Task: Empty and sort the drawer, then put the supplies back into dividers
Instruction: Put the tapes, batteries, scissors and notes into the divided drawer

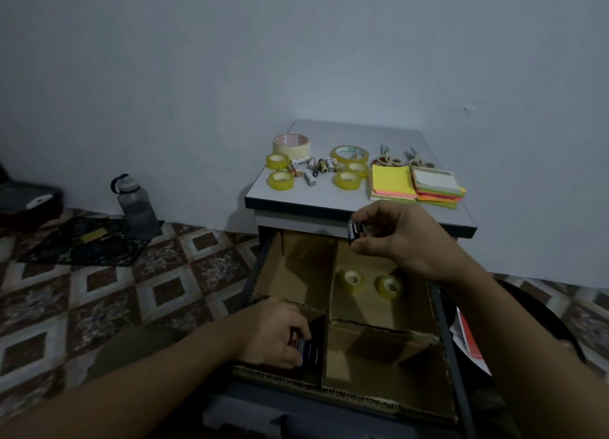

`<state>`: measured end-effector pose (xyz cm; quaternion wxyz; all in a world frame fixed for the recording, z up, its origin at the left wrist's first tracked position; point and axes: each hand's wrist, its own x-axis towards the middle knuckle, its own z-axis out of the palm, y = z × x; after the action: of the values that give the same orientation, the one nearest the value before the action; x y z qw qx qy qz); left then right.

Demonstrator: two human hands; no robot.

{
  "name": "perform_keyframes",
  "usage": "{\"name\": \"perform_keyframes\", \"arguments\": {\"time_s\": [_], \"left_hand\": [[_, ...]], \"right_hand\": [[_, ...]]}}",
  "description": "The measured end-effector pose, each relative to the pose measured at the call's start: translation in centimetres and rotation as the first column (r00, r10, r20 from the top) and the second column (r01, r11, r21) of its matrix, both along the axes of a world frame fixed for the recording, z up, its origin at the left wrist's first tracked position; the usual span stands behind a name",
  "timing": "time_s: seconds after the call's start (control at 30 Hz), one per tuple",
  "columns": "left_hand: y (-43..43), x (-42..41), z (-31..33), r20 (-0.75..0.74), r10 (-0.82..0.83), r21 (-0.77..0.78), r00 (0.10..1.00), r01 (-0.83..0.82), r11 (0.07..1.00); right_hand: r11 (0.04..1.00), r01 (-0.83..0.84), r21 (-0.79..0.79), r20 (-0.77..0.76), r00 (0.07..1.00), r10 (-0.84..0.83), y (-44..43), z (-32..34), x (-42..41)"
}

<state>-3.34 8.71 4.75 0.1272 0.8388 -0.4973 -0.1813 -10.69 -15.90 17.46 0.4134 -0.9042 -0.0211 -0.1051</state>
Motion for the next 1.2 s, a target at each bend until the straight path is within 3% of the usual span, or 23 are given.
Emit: {"name": "perform_keyframes", "arguments": {"time_s": [0.23, 0.47, 0.67, 0.87, 1.0, 1.2], "left_hand": [[-1.5, 0.0, -2.1, 0.127, -0.143, 0.021, 0.982, 0.141, 0.99], [-1.7, -0.2, -2.3, 0.115, -0.198, -0.027, 0.974, 0.202, 0.979], [-1.4, -0.4, -2.5, 0.059, -0.165, -0.069, 0.985, 0.169, 0.983], [-1.6, -0.4, -2.2, 0.182, -0.14, -0.13, 0.973, 0.165, 0.978], [-1.3, -0.5, -1.7, 0.178, -0.131, -0.196, 0.975, 0.165, 0.967], [1.7, 0.8, 1.3, 0.257, 0.107, -0.426, 0.96, 0.013, 0.905]], "right_hand": [[1.0, 0.01, 0.008, -0.055, 0.998, -0.01, 0.2, -0.7, -0.3], [0.999, 0.004, 0.033, -0.06, 0.998, -0.002, 0.3, -1.2, -0.2], [0.999, 0.004, 0.046, -0.059, 0.998, -0.001, 0.4, -1.2, -0.4], [0.999, 0.006, 0.044, -0.07, 0.998, -0.003, 0.4, -1.3, -0.7], [0.999, 0.008, 0.049, -0.073, 0.997, -0.005, 0.4, -1.3, -0.9], [0.998, 0.01, 0.066, -0.08, 0.997, -0.005, 0.9, -2.0, -1.6]]}}
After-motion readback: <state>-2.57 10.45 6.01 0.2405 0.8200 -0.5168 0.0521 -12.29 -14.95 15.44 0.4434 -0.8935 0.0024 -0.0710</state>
